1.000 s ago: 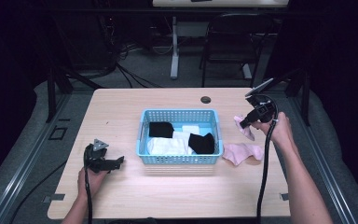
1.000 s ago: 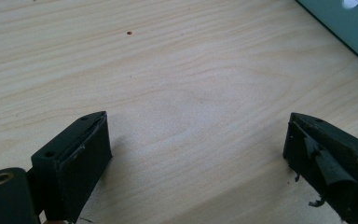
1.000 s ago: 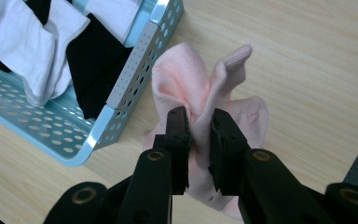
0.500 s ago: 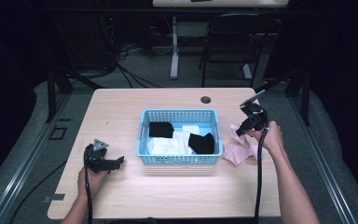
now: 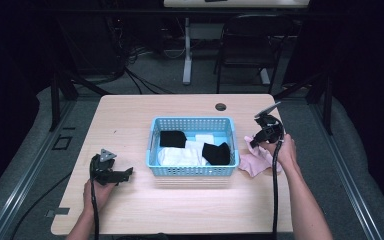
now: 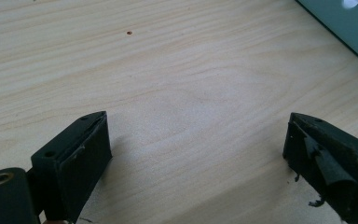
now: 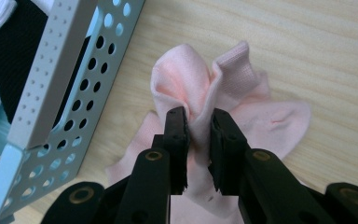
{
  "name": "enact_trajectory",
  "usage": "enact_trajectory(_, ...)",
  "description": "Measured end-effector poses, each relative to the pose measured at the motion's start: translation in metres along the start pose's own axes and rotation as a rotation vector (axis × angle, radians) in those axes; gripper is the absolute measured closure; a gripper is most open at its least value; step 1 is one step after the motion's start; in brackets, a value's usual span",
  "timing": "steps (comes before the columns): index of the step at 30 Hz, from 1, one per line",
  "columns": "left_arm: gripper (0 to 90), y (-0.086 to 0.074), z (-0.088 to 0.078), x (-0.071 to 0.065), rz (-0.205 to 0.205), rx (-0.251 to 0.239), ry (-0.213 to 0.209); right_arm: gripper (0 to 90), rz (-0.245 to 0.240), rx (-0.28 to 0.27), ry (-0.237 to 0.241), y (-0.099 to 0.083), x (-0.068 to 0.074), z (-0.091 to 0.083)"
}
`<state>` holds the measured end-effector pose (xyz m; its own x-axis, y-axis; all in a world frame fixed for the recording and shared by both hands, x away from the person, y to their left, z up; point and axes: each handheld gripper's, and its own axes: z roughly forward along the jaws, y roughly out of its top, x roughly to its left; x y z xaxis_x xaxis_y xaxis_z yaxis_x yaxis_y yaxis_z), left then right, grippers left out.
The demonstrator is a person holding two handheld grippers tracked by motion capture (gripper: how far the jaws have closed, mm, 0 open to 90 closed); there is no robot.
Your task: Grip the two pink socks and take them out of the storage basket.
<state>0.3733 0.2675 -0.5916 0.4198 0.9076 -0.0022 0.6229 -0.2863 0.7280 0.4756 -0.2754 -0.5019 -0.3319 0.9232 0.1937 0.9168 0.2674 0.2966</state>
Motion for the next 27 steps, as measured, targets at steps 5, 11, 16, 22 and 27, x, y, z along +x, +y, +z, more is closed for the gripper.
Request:
enact_trajectory(5,7.3,0.000,0.000,0.000,0.000,0.000,-0.001,77.6,0.008,0.006,-0.007,0.003,-0.001,0.009)
enact_trajectory(11,7.3,0.000,0.000,0.000,0.000,0.000,0.000,60.0,0.012,0.011,-0.017,0.004,0.000,0.014)
enact_trajectory(16,7.3,0.000,0.000,0.000,0.000,0.000,0.000,43.5,0.017,-0.029,-0.014,0.000,0.001,0.003)
enact_trajectory(22,7.3,0.000,0.000,0.000,0.000,0.000,0.000,22.4,-0.019,-0.097,-0.014,-0.012,0.004,-0.028)
enact_trajectory(27,7.3,0.000,0.000,0.000,0.000,-0.001,0.000,11.4,-0.046,-0.135,-0.007,-0.023,0.007,-0.050)
